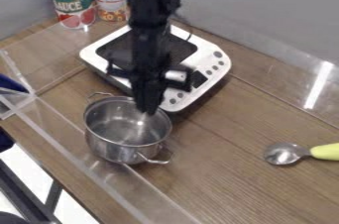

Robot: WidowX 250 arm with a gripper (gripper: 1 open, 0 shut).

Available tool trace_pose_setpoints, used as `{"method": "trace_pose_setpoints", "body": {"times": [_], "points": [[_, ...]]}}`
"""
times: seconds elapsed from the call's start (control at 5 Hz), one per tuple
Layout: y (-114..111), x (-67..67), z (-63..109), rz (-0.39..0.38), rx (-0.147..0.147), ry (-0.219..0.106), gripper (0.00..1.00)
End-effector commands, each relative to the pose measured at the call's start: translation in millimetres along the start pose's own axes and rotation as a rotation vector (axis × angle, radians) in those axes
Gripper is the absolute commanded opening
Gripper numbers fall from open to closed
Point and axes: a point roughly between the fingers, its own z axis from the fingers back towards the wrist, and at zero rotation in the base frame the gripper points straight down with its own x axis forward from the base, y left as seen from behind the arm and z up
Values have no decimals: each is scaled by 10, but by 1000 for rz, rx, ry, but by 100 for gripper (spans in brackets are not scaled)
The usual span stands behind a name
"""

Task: Put silver pot on the white and black stove top

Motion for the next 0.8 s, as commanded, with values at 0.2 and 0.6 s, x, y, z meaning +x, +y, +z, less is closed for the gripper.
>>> {"method": "trace_pose_setpoints", "body": {"times": [0.2, 0.6], "points": [[-224, 57, 506, 40, -36, -101, 100], [-241, -106, 406, 62, -25, -122, 100]]}}
